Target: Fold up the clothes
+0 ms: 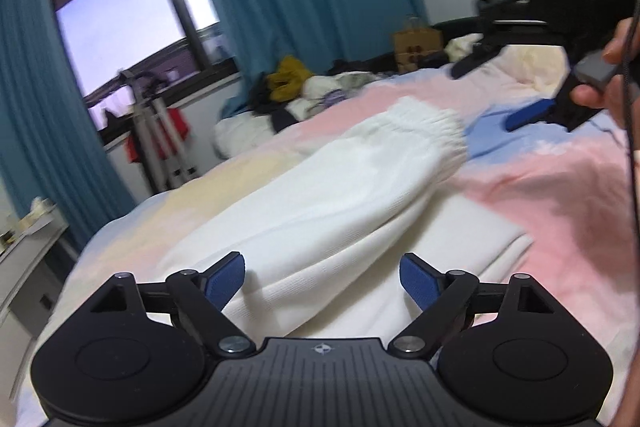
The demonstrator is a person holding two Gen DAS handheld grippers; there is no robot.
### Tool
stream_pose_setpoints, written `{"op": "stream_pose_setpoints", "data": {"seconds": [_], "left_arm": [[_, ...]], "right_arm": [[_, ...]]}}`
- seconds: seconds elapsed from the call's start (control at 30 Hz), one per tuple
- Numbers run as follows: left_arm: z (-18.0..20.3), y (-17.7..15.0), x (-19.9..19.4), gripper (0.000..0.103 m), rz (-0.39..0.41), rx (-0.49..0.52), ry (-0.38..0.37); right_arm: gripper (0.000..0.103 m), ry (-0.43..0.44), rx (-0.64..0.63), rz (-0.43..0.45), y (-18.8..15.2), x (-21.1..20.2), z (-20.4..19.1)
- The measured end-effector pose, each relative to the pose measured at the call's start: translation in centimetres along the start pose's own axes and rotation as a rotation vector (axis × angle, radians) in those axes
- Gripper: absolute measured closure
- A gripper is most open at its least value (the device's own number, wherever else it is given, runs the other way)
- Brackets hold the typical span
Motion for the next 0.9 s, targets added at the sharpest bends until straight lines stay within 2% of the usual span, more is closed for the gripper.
{"op": "stream_pose_setpoints", "data": {"seconds": [0.23,0.37,0.5,0.57,0.6,0.67,0.73,0.9], "left_arm": [[-4.0,-3.0,-1.4,0.016,-0.028,-0.102,0.088],[-4.6,-3.3,-1.6,0.014,-0.030,-0.083,0.096],[-4.8,-3.3,-1.0,0.013,-0.031,-0.068,0.105],[-4.8,-3.4,-0.6,0.013,-0.030,-0.053,0.110],[-4.7,-3.4,-0.3,0.013,-0.030,-0.048,0.112],[-4.7,-3.5,-0.3,0.013,-0.020,-0.059,0.111],[-5.0,-3.2,-1.0,0.013,0.004,-0.092,0.102],[-5.6,-2.4,-2.7,0.013,0.065,-0.176,0.077]], "right_arm": [[0.025,0.002,0.051,-0.097,-2.6,2.1,-0.4],[0.025,0.041,0.069,-0.147,-4.1,3.9,-1.7],[0.025,0.043,0.094,-0.159,-4.8,6.2,-2.6],[0.026,0.053,0.099,-0.118,-4.6,6.6,-2.8],[0.028,0.050,0.082,-0.106,-4.5,6.8,-3.0],[0.044,0.019,0.037,-0.082,-4.6,7.0,-3.3],[0.055,0.000,-0.008,-0.060,-4.6,6.7,-3.5],[0.065,-0.011,-0.072,-0.004,-4.3,5.2,-4.4]]}}
Point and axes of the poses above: each gripper's, at about its wrist camera, not at the fingertips, and x roughly the way its jaws point, z to its right, y to its top, the point moved 8 cm from there along x, roughly the way its jaws point, and after that the axes turned 13 degrees about -y, right-handed, at the moved point
